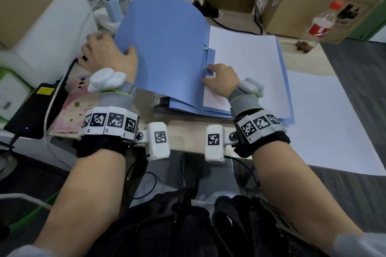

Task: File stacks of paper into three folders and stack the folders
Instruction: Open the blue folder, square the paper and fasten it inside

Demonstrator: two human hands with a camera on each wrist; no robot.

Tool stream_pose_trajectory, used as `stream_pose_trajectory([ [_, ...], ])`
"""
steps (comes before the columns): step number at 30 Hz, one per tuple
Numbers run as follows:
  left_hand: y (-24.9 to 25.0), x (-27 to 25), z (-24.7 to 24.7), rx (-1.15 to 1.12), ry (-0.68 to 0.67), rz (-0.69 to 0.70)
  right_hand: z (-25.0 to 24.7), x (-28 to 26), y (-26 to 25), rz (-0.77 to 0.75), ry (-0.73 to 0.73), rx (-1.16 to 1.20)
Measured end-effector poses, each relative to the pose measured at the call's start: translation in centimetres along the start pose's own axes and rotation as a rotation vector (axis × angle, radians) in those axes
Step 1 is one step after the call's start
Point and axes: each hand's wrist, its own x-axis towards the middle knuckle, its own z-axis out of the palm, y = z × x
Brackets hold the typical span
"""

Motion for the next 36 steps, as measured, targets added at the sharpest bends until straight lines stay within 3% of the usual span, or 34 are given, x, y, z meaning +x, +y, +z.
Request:
stream_pose_trajectory([
  [4, -1.6, 0.5, -1.0, -0.221, 0.030, -0.020, 0.1, -0.1, -0.4, 0.007, 0.012, 0.006],
  [8, -1.0, 0.0, -2.1, -0.523, 0.107, 0.092, -0.4, -0.5, -0.5, 0.012, 0.023, 0.029],
  [16, 4.3, -1.5, -4.0, -0.955, 0.060, 0.278, -0.6, -1.1, -0.2, -0.008, -0.018, 0.063],
  [23, 10.7, -4.7, -5.3, -1.080, -0.194, 0.612, -1.2, -0.9, 1.0, -0.070, -0.089, 0.119],
  [25, 12.1, -5.9, -4.8, -1.087, -0.343, 0.701, -1.3, -0.6, 1.6, -0.081, -0.103, 0.136],
  [29, 14.1, -7.5, -2.9, -1.008, -0.656, 0.736, -1.9, -0.4, 3.4, -0.113, -0.057, 0.295],
  [31, 14.4, -7.9, -1.9, -0.974, -0.716, 0.773, -2.4, -1.0, 4.1, -0.160, -0.009, 0.476],
  [36, 15.9, -10.2, 0.7, -0.804, -0.877, 0.752, -4.6, -4.2, 6.8, -0.136, 0.291, 0.766],
])
